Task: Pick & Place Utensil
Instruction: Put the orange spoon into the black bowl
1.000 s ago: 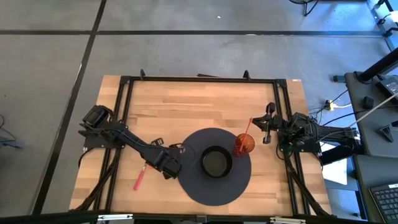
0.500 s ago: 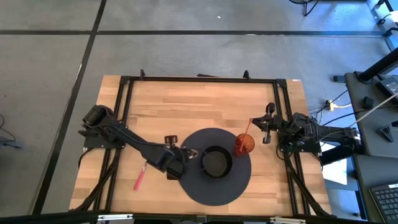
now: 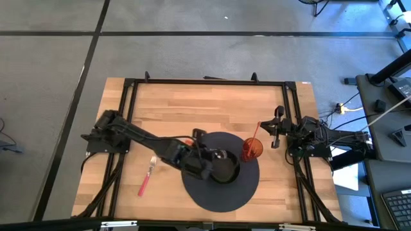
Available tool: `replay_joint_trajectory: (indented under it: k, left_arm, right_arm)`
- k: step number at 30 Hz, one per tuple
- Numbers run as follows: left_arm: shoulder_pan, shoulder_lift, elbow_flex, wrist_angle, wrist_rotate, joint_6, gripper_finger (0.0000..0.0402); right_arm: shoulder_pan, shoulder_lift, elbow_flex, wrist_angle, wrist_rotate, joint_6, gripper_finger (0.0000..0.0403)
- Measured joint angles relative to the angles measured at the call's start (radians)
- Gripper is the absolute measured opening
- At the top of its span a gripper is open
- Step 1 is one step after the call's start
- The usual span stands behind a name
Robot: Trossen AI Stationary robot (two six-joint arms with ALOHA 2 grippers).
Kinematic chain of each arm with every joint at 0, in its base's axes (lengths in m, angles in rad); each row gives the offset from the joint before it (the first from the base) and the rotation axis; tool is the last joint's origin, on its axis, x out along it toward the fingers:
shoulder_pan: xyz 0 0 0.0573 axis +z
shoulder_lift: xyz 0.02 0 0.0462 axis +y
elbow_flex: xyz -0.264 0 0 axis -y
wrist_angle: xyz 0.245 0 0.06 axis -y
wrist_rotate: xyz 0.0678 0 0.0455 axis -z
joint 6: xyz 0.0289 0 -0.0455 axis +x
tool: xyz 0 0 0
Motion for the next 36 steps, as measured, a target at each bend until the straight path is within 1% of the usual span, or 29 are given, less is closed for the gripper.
replay_joint_trajectory:
  k: [2,5,8,12,14,19,24,25,28,32,36]
  left_arm:
    - [0.016,0.056,0.068,-0.004,0.022,0.06,0.0003]
    - [0.031,0.152,0.169,-0.074,0.035,0.152,0.0003]
    - [0.029,0.25,0.25,-0.146,0.0,0.245,0.0003]
    - [0.016,0.364,0.339,-0.188,-0.069,0.373,0.0003]
    - [0.013,0.418,0.38,-0.195,-0.096,0.422,0.0003]
    - [0.008,0.511,0.473,-0.192,-0.126,0.547,0.0003]
    - [0.002,0.561,0.487,-0.214,-0.288,0.672,0.0003]
    - [0.002,0.567,0.487,-0.214,-0.308,0.686,0.0003]
    - [0.0,0.572,0.487,-0.224,-0.316,0.723,0.0003]
    - [-0.011,0.583,0.488,-0.232,-0.354,0.755,0.0003]
    - [-0.026,0.582,0.488,-0.23,-0.36,0.778,0.0003]
  right_arm:
    - [0.0,0.0,0.0,0.0,0.0,-0.001,0.0023]
    - [0.0,0.0,0.0,0.0,0.0,-0.001,0.0023]
    - [0.0,0.0,0.0,0.0,-0.001,0.0,0.0023]
    - [0.0,0.0,0.0,0.0,-0.001,-0.001,0.0023]
    - [0.0,0.0,0.0,0.0,-0.001,-0.001,0.0023]
    - [0.0,0.0,0.0,-0.001,-0.001,0.001,0.0023]
    - [0.0,0.0,0.0,-0.001,-0.001,0.001,0.0023]
    - [0.0,0.0,0.0,-0.001,-0.001,0.001,0.0023]
    - [0.0,0.0,0.0,-0.002,-0.001,0.0,0.0023]
    - [0.0,0.0,0.0,-0.002,-0.002,0.0,0.0023]
    - [0.0,0.0,0.0,-0.002,-0.001,0.001,0.0023]
